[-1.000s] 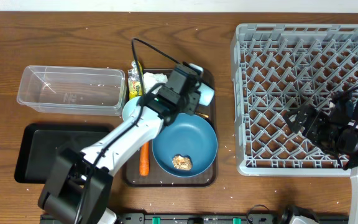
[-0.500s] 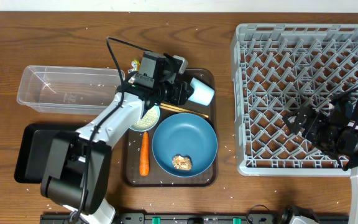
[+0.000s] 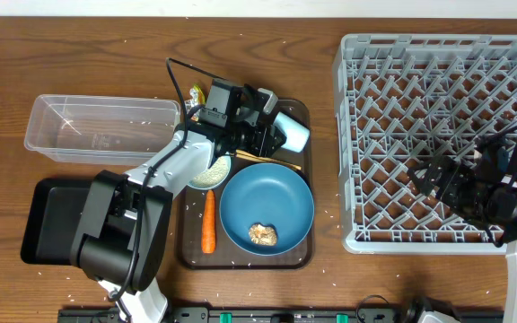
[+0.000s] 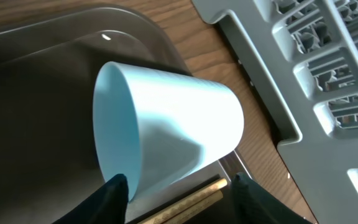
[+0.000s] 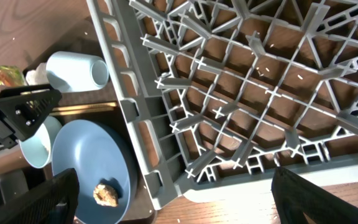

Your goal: Sort waste into correct bins and load items into the dishwasher rack

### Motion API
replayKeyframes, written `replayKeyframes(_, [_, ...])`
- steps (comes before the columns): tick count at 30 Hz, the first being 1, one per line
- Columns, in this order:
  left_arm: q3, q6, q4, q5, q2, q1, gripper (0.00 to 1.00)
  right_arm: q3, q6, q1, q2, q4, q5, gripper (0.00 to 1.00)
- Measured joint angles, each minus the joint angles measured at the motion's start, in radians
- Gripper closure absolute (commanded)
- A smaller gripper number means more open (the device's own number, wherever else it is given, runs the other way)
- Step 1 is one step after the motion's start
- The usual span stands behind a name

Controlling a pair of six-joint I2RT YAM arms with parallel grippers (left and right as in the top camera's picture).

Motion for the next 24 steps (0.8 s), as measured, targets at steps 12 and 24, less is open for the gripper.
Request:
replayKeyframes(12, [0.000,0.014,0.024,0.154,0.000,-0.046,0.71,0.000,-0.005,0.000,0.000,0.000,0.008,0.07])
replayKeyframes(24, [0.000,0.011,-0.021,0.047,0.000,-0.089,0.81,0.000,-0.006,0.000,0.000,0.000,0.015,0.06])
